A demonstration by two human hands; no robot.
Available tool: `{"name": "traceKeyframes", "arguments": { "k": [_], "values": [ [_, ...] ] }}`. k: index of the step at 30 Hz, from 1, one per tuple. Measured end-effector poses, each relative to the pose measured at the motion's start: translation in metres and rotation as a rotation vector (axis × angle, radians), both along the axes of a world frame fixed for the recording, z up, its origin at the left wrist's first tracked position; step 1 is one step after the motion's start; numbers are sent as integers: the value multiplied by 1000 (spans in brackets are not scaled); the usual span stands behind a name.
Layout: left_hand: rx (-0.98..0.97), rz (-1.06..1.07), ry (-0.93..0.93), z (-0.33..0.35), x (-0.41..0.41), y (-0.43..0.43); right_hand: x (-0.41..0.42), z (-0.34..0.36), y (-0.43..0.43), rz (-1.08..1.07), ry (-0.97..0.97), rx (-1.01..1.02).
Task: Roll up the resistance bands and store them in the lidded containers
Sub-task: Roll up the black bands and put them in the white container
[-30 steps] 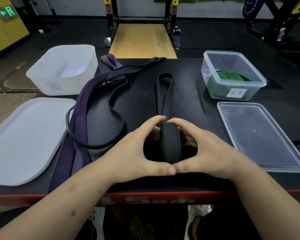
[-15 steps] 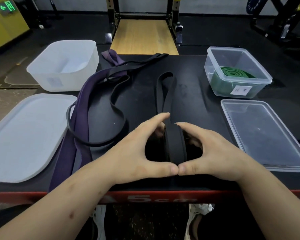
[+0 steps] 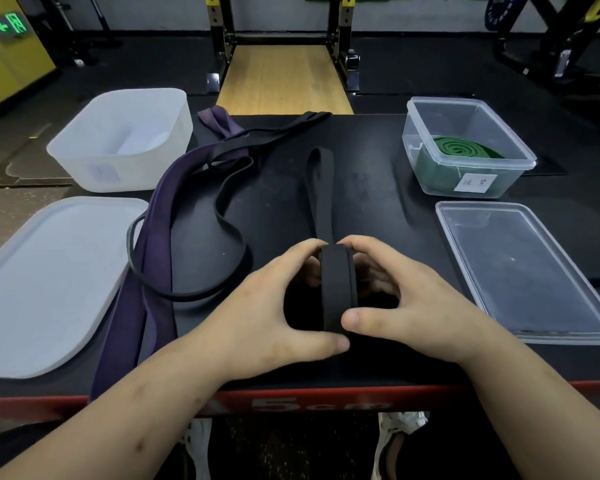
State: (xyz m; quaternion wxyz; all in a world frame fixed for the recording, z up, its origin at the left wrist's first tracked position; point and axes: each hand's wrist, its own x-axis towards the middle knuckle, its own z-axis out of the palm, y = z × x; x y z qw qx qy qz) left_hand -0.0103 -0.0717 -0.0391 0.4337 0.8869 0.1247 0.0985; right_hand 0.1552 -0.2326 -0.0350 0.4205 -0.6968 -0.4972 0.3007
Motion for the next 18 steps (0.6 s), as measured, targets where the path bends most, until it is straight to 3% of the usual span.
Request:
{"name": "traceKeyframes", "arguments": {
  "k": [18],
  "values": [
    [37,-4,-12,-9,0,0,3,-17,6,0,18,-47]
  ]
}}
